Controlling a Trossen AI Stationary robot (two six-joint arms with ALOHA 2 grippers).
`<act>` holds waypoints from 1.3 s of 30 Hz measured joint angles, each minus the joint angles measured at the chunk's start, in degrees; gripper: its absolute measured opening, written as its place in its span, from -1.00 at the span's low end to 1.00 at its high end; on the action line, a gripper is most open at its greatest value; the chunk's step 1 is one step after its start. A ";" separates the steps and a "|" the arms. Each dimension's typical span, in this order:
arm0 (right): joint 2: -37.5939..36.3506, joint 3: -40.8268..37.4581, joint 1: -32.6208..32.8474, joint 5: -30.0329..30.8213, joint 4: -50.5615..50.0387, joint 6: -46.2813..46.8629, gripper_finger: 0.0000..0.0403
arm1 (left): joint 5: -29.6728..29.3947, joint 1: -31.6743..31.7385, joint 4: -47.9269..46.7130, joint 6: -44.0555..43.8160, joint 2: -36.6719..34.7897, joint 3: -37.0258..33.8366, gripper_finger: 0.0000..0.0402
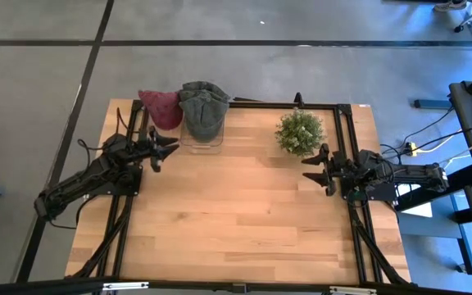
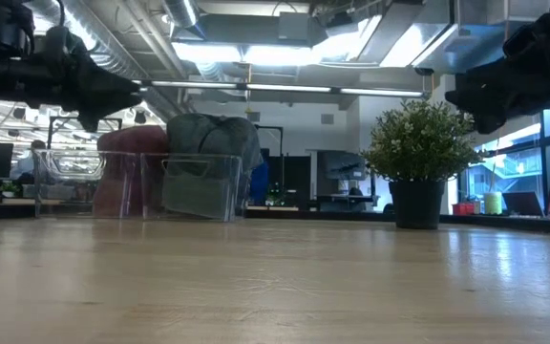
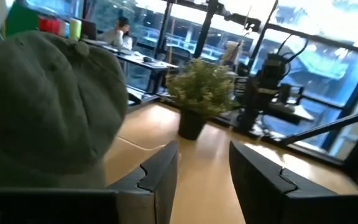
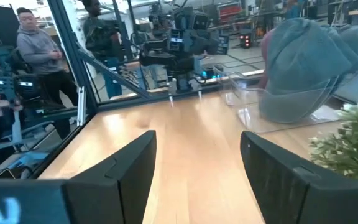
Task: Pick & Place hat
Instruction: Return to Home Position
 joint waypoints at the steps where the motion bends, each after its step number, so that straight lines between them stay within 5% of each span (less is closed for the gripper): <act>1: 0.00 0.00 0.00 0.00 0.00 -0.11 0.16 | -0.65 0.01 -0.01 1.27 0.24 0.00 -0.31; 39: 0.02 0.00 0.00 0.00 0.18 -0.03 0.16 | -2.50 0.00 -0.22 5.34 0.78 0.00 -0.32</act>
